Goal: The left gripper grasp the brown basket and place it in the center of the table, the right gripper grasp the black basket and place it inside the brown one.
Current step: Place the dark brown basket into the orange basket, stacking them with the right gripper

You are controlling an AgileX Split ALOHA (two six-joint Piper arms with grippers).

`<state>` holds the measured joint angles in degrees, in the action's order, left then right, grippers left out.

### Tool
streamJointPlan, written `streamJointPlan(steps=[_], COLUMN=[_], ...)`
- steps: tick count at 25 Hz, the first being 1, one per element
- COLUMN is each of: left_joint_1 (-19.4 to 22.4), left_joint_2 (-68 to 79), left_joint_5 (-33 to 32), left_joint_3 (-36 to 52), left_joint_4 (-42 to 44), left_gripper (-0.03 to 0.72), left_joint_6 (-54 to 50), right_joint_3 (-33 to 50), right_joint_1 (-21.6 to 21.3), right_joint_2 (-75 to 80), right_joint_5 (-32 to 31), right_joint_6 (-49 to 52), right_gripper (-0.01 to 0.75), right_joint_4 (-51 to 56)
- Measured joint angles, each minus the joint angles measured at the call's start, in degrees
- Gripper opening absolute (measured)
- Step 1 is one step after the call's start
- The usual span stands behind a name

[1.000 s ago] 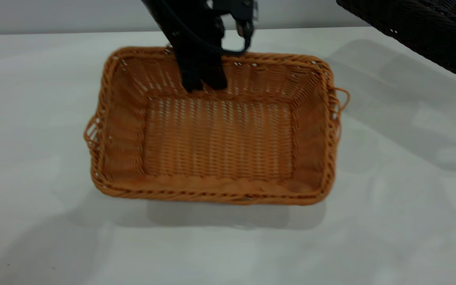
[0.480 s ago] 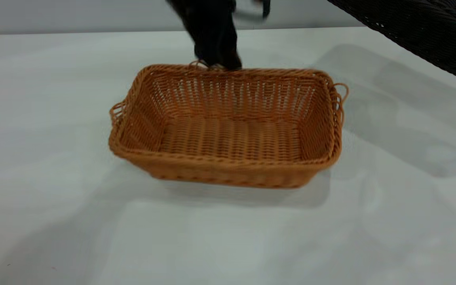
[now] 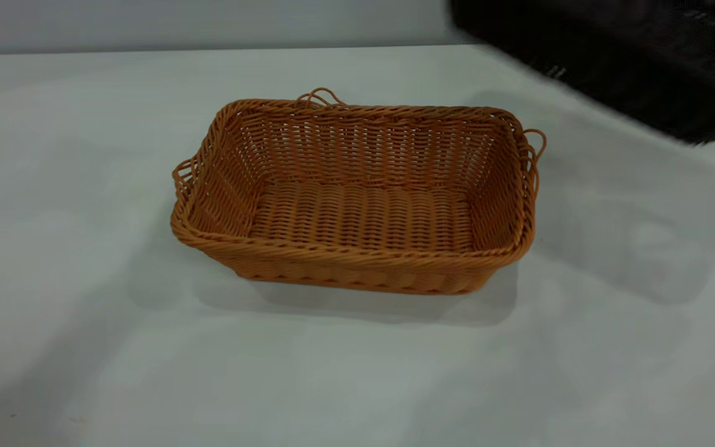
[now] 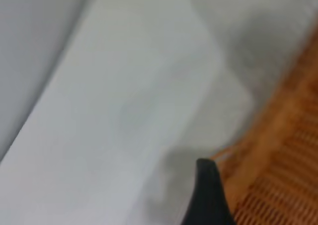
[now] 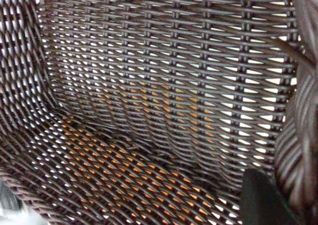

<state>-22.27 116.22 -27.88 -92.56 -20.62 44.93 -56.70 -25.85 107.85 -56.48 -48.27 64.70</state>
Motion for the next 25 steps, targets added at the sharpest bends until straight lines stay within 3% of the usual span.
streamJointPlan(steps=[6, 9, 14, 18, 25], left_joint_1=[11.0, 13.4, 13.9, 13.9, 13.9], left_joint_2=[-4.2, -4.2, -4.2, -4.2, -4.2], left_joint_5=[-0.1, -1.1, -2.2, -2.4, -2.6], left_joint_3=[0.0, 0.0, 0.1, 0.1, 0.1], left_joint_4=[0.0, 0.0, 0.0, 0.0, 0.0], left_gripper=[0.489, 0.489, 0.489, 0.489, 0.489], left_joint_6=[-12.9, -13.7, -13.8, -13.8, -13.8], right_joint_3=[-0.1, -1.2, -5.3, -8.4, -10.3], right_joint_1=[13.4, 19.8, 29.6, 33.6, 33.9], right_joint_2=[0.0, 0.0, 0.5, 3.6, 10.6], right_joint_5=[0.2, 2.4, 8.3, 10.4, 12.7], right_joint_6=[3.2, 5.2, 9.8, 13.5, 15.0], right_gripper=[0.079, 0.079, 0.079, 0.079, 0.079], right_joint_4=[-2.1, -3.1, -7.0, -9.7, -10.0])
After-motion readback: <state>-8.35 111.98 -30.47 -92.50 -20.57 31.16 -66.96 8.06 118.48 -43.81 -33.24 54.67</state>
